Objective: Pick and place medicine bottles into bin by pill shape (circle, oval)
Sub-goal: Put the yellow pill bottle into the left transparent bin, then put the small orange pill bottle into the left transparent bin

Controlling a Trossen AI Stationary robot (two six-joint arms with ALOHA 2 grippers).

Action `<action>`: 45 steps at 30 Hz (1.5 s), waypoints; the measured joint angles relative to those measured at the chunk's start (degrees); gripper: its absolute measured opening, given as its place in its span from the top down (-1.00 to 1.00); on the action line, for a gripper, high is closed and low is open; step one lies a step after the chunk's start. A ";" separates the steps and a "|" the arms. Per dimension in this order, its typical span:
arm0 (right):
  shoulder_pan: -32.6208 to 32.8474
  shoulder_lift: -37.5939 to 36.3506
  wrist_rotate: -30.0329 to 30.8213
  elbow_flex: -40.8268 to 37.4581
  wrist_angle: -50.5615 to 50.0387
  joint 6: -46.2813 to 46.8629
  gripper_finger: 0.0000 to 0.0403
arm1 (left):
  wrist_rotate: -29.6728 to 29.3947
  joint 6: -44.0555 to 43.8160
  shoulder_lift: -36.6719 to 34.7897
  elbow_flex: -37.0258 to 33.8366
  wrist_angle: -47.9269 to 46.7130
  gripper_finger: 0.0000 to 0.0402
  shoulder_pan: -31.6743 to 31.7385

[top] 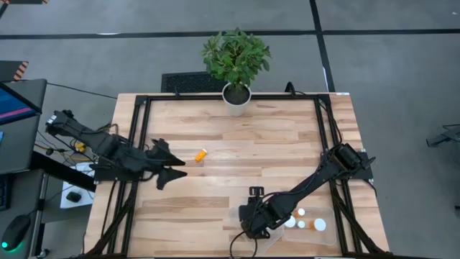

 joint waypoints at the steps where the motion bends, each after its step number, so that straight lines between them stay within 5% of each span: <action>1: 0.00 0.00 -0.02 0.36 -0.39 -0.42 -0.10 | -0.42 -0.64 1.12 0.00 -0.78 -0.26 0.23; 10: -0.07 -1.85 -0.90 5.08 -5.20 -3.01 -0.07 | -5.37 -3.51 12.22 0.00 -8.73 -0.27 5.37; 28: -0.26 -14.46 -0.27 5.24 -11.44 1.59 -0.04 | 5.92 12.33 37.25 -0.02 -2.11 -0.26 24.73; 45: 0.81 -15.17 -0.27 5.24 -11.66 2.14 -0.04 | 9.85 10.75 42.46 -5.55 1.83 -0.13 26.80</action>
